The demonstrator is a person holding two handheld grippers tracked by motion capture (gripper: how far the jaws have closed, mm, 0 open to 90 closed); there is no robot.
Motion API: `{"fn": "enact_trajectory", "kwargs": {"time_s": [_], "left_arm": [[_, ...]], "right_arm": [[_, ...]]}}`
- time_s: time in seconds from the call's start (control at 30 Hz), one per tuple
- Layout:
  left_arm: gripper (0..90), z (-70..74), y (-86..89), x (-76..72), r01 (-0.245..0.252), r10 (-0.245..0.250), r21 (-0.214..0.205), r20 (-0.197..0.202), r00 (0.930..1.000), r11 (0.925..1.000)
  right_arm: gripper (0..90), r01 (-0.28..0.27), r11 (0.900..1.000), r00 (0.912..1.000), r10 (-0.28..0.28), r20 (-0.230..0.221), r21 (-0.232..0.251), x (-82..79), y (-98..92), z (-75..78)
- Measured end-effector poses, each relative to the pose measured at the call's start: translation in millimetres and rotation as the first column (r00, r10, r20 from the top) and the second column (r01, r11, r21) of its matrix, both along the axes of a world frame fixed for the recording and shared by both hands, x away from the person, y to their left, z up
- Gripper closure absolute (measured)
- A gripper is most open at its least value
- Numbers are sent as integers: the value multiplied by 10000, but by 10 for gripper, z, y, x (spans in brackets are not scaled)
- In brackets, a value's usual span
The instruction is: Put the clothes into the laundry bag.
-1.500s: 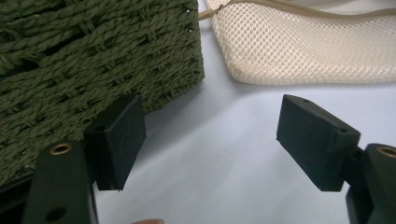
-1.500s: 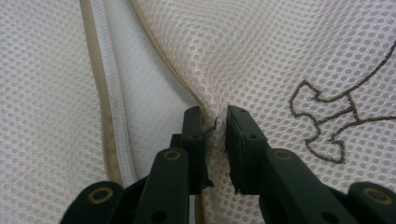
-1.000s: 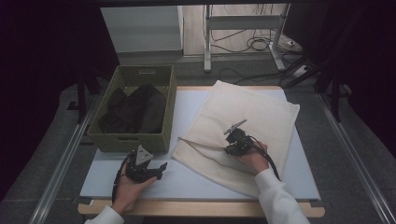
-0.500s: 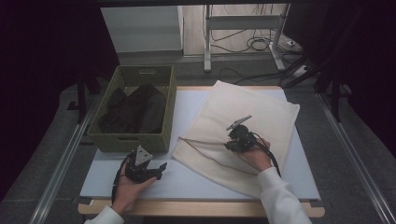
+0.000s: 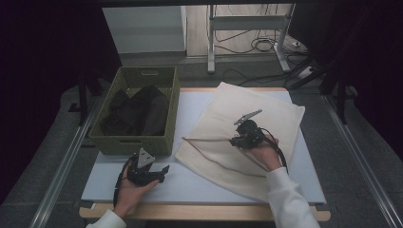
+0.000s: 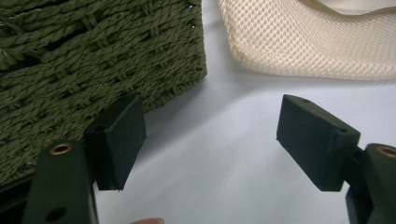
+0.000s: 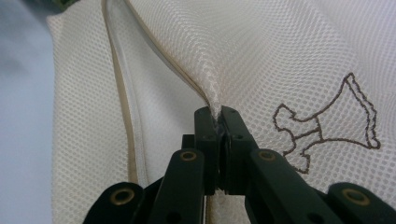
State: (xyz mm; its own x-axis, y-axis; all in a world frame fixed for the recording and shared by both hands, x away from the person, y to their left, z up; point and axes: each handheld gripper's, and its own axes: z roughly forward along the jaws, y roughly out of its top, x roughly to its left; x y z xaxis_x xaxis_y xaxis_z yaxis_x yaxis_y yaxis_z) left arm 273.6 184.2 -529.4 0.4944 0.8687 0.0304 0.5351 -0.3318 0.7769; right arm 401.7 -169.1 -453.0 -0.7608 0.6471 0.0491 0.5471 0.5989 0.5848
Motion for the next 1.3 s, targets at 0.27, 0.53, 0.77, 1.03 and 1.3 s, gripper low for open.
{"fn": "enact_trajectory", "kwargs": {"time_s": [0.27, 0.53, 0.77, 1.03, 1.3], "left_arm": [[238, -2, 15, -2, -109, 109, 3, 8, 9999, 9999], [240, 7, 53, -8, -457, 459, -125, 111, 9989, 9989], [240, 6, 61, -8, -568, 569, -79, 102, 9983, 9984], [237, 7, 71, -5, -531, 532, -128, 126, 9985, 9985], [234, 21, 78, -9, -500, 503, -415, 69, 9987, 9979]], "right_arm": [[867, -85, 9991, 9998, 77, 192, 426, 73, -21, 178], [867, -280, 9963, 9983, 237, 536, 812, 121, -42, 373], [867, -242, 9928, 9973, 158, 718, 1173, 103, -118, 461], [867, -260, 9846, 9939, 68, 1104, 1727, 128, -176, 613], [867, -170, 9826, 9934, -43, 1142, 1850, 130, -194, 621]]}}
